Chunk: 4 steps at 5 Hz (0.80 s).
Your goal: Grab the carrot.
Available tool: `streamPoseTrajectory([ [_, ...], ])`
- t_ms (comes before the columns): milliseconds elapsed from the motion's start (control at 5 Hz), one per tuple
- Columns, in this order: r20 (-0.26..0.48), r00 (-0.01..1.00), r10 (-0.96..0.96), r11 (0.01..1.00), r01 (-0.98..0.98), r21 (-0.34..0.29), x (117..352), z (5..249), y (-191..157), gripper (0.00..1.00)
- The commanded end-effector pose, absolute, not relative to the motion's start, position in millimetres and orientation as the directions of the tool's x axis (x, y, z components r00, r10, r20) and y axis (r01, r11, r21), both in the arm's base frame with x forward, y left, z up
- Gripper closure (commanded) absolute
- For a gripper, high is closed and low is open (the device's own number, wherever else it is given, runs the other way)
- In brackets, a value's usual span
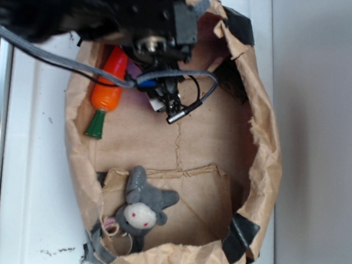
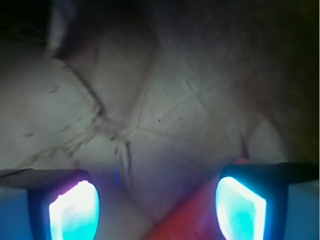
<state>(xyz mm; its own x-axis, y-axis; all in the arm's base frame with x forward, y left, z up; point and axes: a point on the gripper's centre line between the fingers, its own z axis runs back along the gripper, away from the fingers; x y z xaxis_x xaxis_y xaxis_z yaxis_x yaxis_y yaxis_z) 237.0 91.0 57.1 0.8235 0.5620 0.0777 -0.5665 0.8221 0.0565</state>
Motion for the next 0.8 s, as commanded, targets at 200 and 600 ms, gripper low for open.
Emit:
streamPoseTrajectory([
  [200,0.07,0.724,0.686,0.716,-0.689,0.117,220.8,46.2,101.2,0.0],
  [600,0.075,0.754,0.652,0.746,-0.657,0.112,200.7,15.8,88.0,0.0],
])
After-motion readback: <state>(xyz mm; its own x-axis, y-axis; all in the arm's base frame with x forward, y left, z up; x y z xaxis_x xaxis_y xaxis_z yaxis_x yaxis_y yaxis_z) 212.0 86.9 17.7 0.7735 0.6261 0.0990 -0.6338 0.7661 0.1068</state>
